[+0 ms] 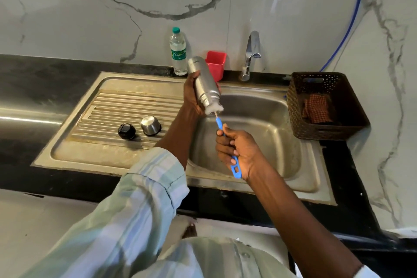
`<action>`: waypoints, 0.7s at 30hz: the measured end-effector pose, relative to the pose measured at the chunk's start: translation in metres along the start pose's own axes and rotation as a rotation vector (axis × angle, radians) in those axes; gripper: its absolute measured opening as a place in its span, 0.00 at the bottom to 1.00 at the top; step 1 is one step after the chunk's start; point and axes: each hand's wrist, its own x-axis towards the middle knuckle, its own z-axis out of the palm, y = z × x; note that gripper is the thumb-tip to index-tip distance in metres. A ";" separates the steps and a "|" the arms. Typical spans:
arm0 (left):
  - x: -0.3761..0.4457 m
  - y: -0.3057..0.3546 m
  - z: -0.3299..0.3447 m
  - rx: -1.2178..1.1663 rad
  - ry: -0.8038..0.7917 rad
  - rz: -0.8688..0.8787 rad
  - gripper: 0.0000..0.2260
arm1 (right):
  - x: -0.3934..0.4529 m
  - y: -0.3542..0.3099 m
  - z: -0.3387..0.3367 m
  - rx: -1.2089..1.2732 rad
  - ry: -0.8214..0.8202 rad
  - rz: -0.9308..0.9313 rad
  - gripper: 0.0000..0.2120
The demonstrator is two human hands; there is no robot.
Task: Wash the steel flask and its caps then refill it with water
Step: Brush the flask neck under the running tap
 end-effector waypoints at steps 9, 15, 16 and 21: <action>0.000 -0.009 0.029 0.713 0.232 -0.141 0.30 | 0.012 0.005 -0.006 -0.751 0.482 -0.259 0.12; 0.011 -0.007 0.021 0.405 0.224 -0.071 0.13 | -0.010 0.006 -0.013 -0.347 0.259 -0.170 0.15; 0.009 -0.009 0.019 0.396 0.193 -0.082 0.12 | -0.009 0.004 -0.016 -0.252 0.210 -0.132 0.15; -0.002 -0.019 0.028 0.371 0.054 -0.097 0.17 | 0.001 -0.008 -0.007 0.066 0.085 -0.073 0.14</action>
